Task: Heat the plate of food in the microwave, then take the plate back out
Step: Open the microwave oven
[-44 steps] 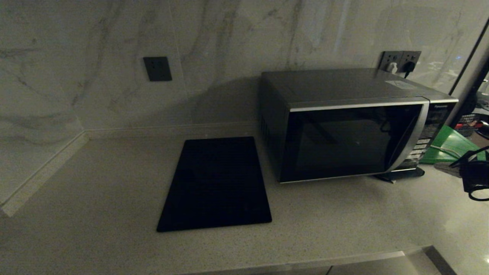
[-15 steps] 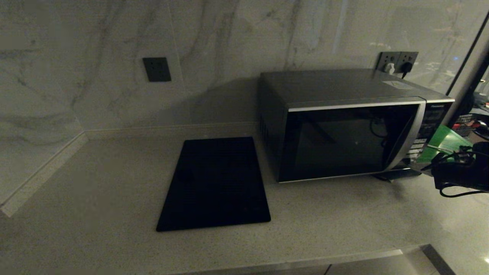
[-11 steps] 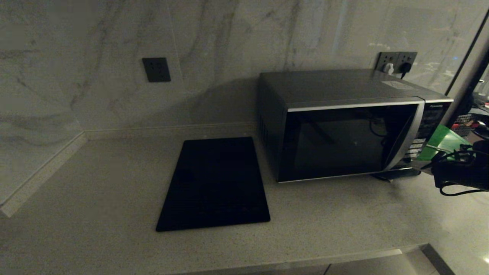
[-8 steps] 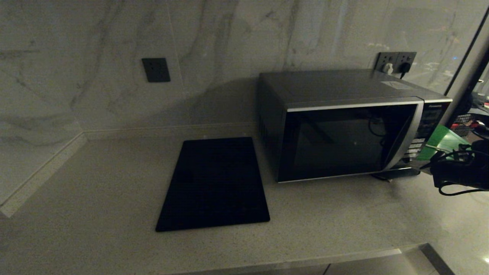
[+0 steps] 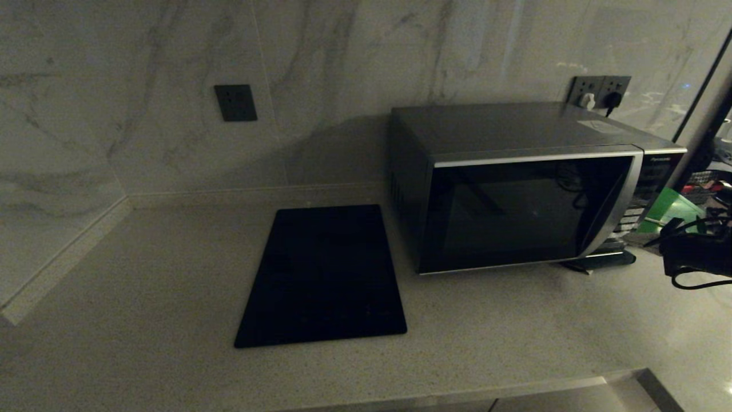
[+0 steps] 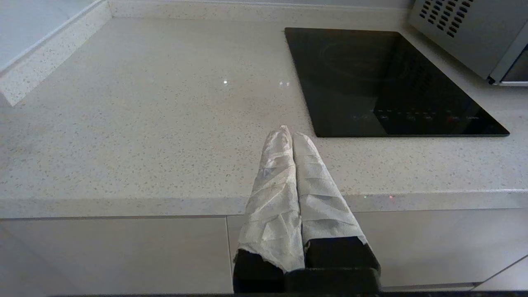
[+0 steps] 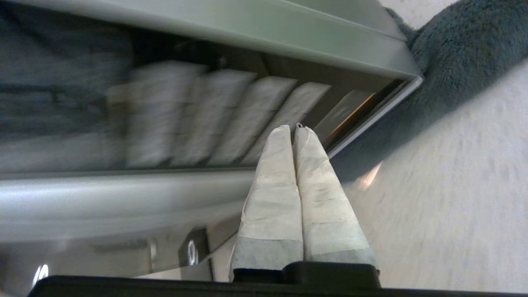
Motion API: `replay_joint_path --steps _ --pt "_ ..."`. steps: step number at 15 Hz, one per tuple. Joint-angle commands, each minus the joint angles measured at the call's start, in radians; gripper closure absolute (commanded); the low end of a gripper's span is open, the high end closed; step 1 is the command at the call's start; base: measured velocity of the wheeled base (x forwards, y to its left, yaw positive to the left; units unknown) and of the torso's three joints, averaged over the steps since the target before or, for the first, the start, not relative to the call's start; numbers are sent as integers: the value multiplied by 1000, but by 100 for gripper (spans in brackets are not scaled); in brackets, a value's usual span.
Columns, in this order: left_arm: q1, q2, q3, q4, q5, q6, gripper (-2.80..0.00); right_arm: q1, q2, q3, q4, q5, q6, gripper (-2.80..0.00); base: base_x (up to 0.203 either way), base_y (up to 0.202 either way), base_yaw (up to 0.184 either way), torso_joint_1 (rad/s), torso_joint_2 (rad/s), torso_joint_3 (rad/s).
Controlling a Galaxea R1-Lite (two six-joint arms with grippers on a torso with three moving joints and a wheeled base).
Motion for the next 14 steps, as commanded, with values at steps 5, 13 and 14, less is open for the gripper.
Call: replay_joint_path --steps 5,13,14 --pt "0 2 0 -1 1 -1 0 -65 -638 253 194 -210 -85 0 0 0 0 0 0 0" --pt "0 2 0 -1 1 -1 0 217 -1570 445 872 -1024 -405 0 0 0 0 0 0 0" --pt "0 2 0 -1 1 -1 0 268 -1673 470 897 -1093 -440 0 0 0 0 0 0 0"
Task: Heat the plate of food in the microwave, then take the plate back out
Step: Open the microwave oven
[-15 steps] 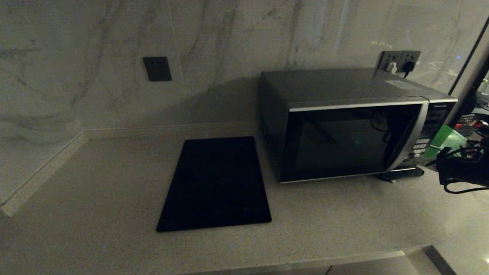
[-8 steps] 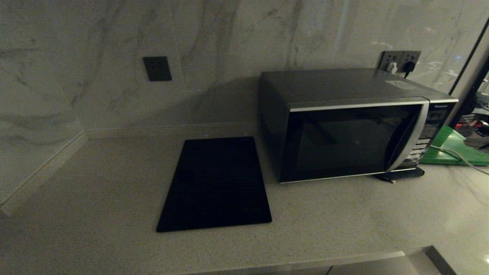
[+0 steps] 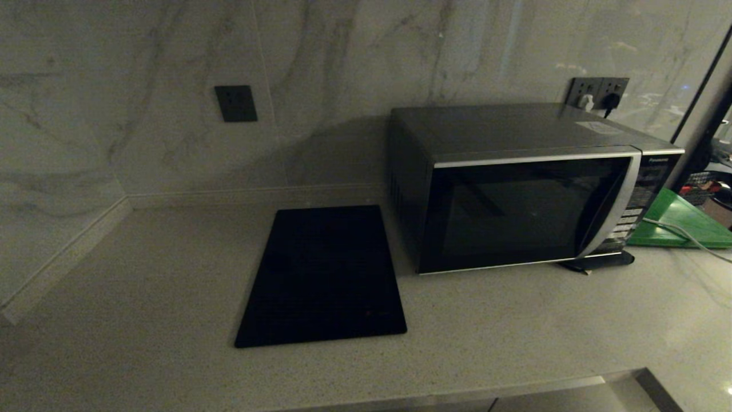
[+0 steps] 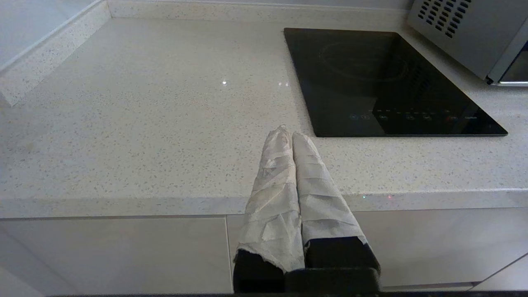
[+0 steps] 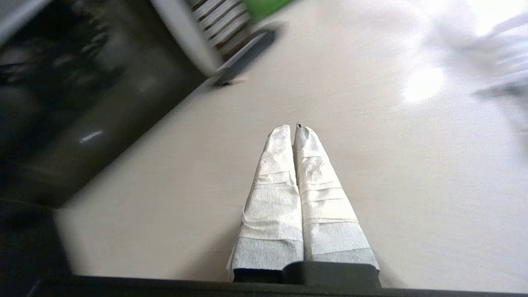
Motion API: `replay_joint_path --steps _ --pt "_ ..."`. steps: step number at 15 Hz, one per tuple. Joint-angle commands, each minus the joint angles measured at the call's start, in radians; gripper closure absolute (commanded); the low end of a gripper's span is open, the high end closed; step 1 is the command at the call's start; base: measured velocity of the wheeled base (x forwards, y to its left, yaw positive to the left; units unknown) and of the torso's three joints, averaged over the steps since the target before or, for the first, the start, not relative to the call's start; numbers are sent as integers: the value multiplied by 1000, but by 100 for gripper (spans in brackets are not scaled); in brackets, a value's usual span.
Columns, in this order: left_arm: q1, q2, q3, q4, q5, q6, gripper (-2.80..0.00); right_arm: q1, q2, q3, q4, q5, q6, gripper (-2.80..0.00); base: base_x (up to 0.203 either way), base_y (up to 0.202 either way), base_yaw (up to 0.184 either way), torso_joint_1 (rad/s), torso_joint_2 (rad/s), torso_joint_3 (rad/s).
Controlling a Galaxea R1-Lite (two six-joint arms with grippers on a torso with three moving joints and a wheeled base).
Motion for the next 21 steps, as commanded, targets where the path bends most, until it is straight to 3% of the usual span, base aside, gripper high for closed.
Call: replay_joint_path --steps 1,4,7,12,15,18,21 --pt "0 2 0 -1 1 -1 0 129 -364 62 58 -222 -56 0 0 0 0 0 0 0" --pt "0 2 0 -1 1 -1 0 233 -578 101 124 -344 -99 0 0 0 0 0 0 0" --pt "0 2 0 -1 1 -1 0 274 -596 80 290 -393 -14 0 0 0 0 0 0 0" --pt "0 2 0 -1 1 -1 0 363 -617 81 305 -388 -30 0 0 0 0 0 0 0" --pt "0 2 0 -1 1 -1 0 399 -794 151 305 -387 -162 0 0 0 0 0 0 0" --pt "0 2 0 -1 1 -1 0 408 -884 235 307 -376 -199 0 0 0 0 0 0 0" --pt "0 2 0 -1 1 -1 0 409 -882 347 234 -243 -223 0 0 0 0 0 0 0"
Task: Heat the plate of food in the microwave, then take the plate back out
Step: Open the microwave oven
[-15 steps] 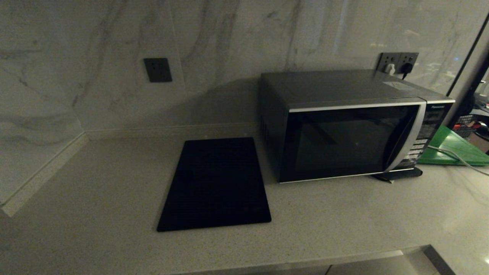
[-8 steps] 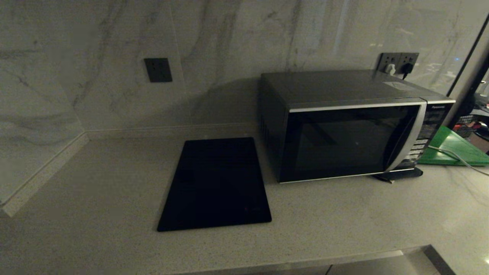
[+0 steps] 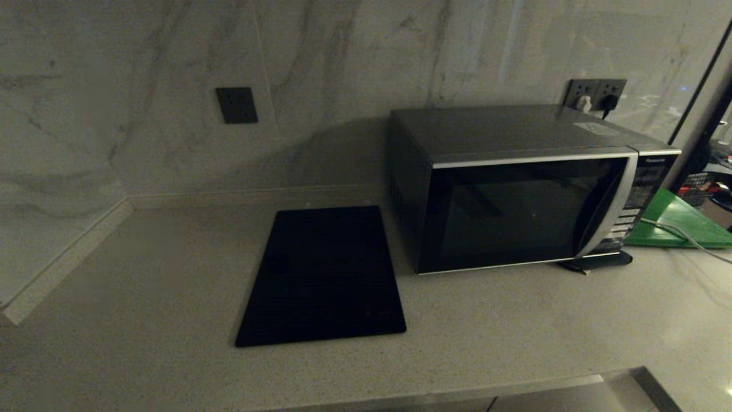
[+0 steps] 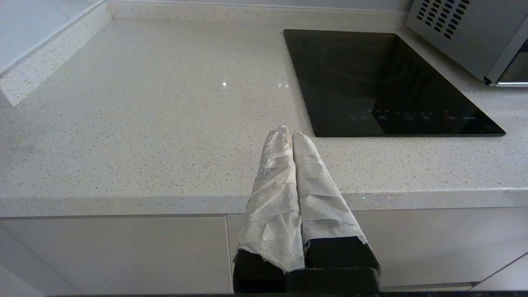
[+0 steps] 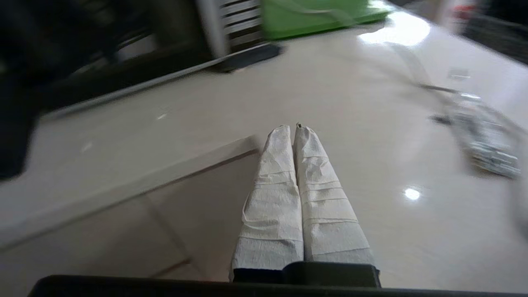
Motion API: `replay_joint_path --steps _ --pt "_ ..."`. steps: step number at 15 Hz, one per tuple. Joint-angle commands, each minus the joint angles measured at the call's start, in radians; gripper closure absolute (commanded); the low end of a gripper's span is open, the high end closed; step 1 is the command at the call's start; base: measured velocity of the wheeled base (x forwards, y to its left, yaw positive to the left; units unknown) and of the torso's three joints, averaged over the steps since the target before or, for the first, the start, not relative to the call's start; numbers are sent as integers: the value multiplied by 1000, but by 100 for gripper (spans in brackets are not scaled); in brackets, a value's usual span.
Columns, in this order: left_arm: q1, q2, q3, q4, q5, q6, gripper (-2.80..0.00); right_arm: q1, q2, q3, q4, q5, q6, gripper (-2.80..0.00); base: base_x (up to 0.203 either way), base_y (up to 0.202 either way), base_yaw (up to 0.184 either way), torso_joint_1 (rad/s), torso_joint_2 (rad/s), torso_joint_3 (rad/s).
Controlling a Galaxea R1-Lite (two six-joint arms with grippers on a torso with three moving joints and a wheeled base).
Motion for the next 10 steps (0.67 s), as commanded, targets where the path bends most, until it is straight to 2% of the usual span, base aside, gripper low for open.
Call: replay_joint_path --steps 1,4,6,7,8,9,10 --pt "0 2 0 0 0 -1 0 2 -13 141 -107 83 -20 0 0 0 0 0 0 0" --pt "0 2 0 0 0 -1 0 2 -13 437 -374 174 -97 0 0 0 0 0 0 0" --pt "0 2 0 0 0 -1 0 2 -13 608 -619 215 -139 0 0 0 0 0 0 0" --pt "0 2 0 0 0 -1 0 2 -13 635 -677 267 -157 0 0 0 0 0 0 0" --pt "0 1 0 0 0 -1 0 2 -13 645 -680 325 -186 0 0 0 0 0 0 0" --pt "0 2 0 0 0 -1 0 2 -13 661 -683 361 -197 0 0 0 0 0 0 0" --pt "0 2 0 0 0 -1 0 2 -13 667 -686 364 -199 0 0 0 0 0 0 0"
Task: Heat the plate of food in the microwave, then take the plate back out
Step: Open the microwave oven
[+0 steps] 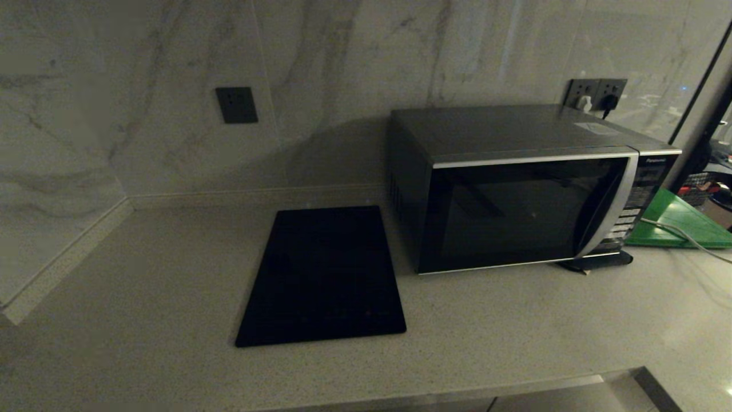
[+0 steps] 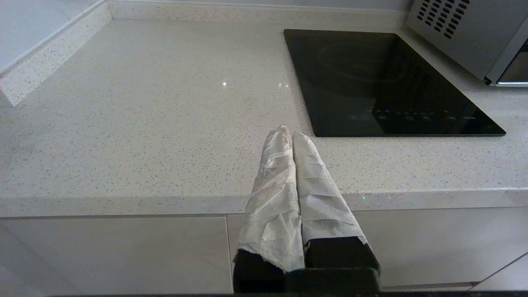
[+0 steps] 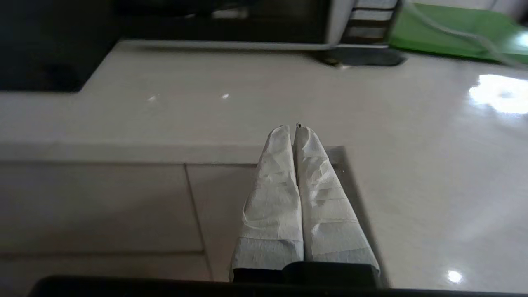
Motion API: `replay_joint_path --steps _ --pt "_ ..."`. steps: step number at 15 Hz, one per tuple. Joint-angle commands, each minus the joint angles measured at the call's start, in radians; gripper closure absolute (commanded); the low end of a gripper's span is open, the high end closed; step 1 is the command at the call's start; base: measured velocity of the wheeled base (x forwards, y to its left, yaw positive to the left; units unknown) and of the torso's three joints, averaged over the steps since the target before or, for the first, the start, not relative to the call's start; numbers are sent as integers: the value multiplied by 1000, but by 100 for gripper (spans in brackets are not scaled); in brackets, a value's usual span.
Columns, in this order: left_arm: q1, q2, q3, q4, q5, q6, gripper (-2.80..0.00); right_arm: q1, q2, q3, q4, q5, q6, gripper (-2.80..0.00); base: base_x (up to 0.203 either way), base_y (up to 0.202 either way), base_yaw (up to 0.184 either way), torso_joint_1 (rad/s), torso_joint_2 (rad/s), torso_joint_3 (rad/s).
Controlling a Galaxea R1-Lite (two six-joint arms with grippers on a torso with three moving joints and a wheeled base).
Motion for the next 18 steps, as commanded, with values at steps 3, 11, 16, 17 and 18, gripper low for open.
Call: replay_joint_path --steps 3,11,16,17,18 --pt "0 1 0 0 1 -1 0 0 2 31 -3 5 100 0 0 0 0 0 0 0" --pt "0 2 0 0 1 -1 0 0 2 32 -9 -34 165 0 0 0 0 0 0 0" --pt "0 2 0 0 1 -1 0 0 2 32 -9 -34 165 0 0 0 0 0 0 0" --pt "0 2 0 0 1 -1 0 0 2 32 -9 -34 165 0 0 0 0 0 0 0" --pt "0 2 0 0 1 -1 0 0 2 32 -9 -34 165 0 0 0 0 0 0 0"
